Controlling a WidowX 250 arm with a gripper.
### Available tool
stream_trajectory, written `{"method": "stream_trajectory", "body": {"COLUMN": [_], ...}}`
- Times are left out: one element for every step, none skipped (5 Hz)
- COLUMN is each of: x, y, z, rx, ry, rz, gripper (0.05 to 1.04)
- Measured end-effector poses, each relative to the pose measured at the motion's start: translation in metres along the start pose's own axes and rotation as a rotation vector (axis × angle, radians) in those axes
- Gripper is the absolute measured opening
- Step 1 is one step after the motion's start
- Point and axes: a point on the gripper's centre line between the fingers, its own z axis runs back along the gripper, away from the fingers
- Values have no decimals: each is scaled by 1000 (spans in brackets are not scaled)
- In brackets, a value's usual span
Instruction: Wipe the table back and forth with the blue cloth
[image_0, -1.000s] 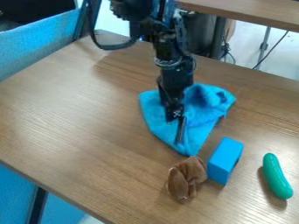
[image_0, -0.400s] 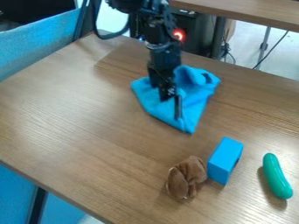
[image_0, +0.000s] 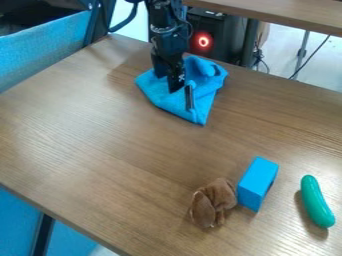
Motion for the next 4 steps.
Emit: {"method": "stream_trajectory", "body": {"x": [-5,-12,-17,-25], "y": [-7,-40,-73,-109], "z": [-7,-11,-6,0], "rx": [-32,-89,-138,-181], "ry": [10,28,25,31], "rz": [8,-33,-85,-146], "gripper": [999,999,1000,1000]}}
